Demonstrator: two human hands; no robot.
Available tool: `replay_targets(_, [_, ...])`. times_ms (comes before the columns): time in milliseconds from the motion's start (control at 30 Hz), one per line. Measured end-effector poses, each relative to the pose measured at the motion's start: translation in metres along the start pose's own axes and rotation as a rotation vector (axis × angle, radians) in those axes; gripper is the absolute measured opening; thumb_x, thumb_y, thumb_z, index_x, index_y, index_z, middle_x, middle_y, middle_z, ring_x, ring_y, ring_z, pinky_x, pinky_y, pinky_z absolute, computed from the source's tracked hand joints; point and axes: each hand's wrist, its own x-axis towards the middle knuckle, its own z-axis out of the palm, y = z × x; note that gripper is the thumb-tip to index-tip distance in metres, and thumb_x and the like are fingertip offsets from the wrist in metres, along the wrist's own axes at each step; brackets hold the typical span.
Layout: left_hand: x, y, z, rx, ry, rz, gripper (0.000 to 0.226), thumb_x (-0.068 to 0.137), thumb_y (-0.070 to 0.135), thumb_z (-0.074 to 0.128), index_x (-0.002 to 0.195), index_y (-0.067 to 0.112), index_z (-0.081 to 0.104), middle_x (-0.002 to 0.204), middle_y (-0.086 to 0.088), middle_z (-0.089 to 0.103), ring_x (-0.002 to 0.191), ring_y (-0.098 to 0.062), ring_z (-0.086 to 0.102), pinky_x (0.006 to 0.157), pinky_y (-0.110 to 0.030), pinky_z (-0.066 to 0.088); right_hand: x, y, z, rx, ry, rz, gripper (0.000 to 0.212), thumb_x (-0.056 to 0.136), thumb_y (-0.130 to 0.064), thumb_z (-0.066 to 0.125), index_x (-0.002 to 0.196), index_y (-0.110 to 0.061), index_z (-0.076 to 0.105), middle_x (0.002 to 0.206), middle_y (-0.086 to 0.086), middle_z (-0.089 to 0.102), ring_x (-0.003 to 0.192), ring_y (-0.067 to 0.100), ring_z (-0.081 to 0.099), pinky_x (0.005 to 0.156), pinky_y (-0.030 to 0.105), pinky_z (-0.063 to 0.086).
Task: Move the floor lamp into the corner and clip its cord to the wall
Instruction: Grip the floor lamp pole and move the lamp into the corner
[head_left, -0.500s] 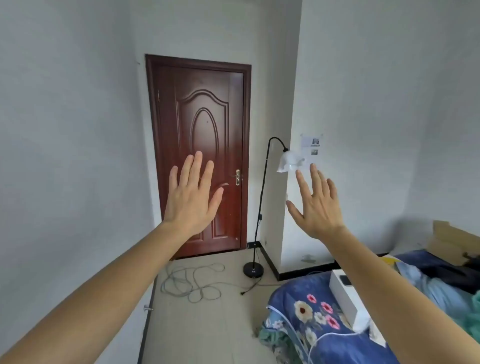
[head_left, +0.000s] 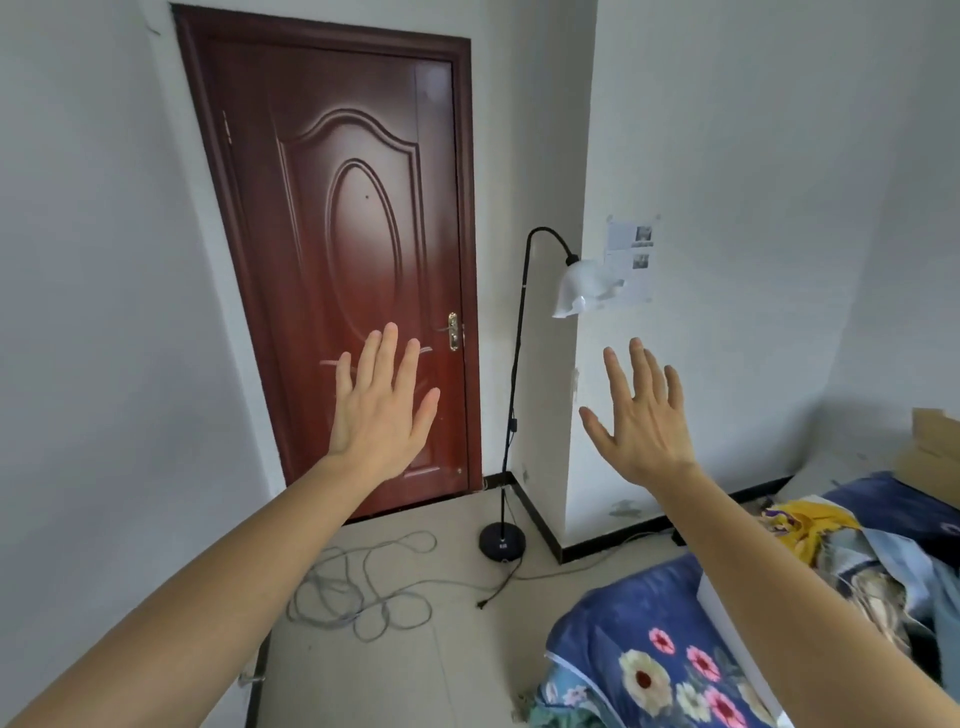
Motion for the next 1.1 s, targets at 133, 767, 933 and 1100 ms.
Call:
replay_targets(133, [0.079, -0.013, 0.071, -0.027, -0.086, -0.051, 0.067, 0.101, 0.050, 0.025, 0.153, 0.008, 0.030, 0.162, -0.021, 0.022, 0.150, -0.036, 0.019, 0.117, -0.060, 0.023, 0.077, 0.017, 0.069, 0.014, -0.079, 0.018, 0.083, 0.095, -0.062, 0.020, 0.160, -0.012, 0.008, 0.165, 0.025, 0.010, 0.152, 0.041, 0.014, 0.122, 0.057, 0.014])
replay_targets(767, [0.379, -0.104, 0.403, -0.244, -0.093, 0.021, 0.067, 0.101, 0.051, 0.024, 0.153, 0.009, 0.030, 0.163, -0.018, 0.021, 0.151, -0.034, 0.019, 0.118, -0.056, 0.020, 0.409, 0.023, 0.363, 0.067, -0.291, 0.045, 0.079, 0.100, -0.054, 0.039, 0.160, -0.013, 0.007, 0.166, 0.019, 0.015, 0.151, 0.034, 0.022, 0.116, 0.045, 0.030])
replay_targets(933, [0.480, -0.099, 0.489, -0.303, -0.130, 0.110, 0.064, 0.103, 0.047, 0.030, 0.154, 0.009, 0.029, 0.163, -0.017, 0.021, 0.151, -0.033, 0.019, 0.117, -0.051, 0.019, 0.472, 0.040, 0.424, 0.090, -0.408, 0.092, 0.076, 0.102, -0.053, 0.040, 0.160, -0.016, 0.006, 0.166, 0.015, 0.019, 0.148, 0.033, 0.028, 0.115, 0.045, 0.033])
replay_targets(1100, [0.534, -0.065, 0.582, -0.492, -0.296, 0.095, 0.067, 0.102, 0.049, 0.029, 0.156, 0.011, 0.018, 0.166, -0.015, 0.012, 0.153, -0.030, 0.011, 0.121, -0.047, 0.014, 0.497, 0.063, 0.491, 0.105, -0.558, 0.106, 0.077, 0.101, -0.051, 0.042, 0.160, -0.017, 0.004, 0.166, 0.014, 0.019, 0.147, 0.032, 0.031, 0.117, 0.043, 0.031])
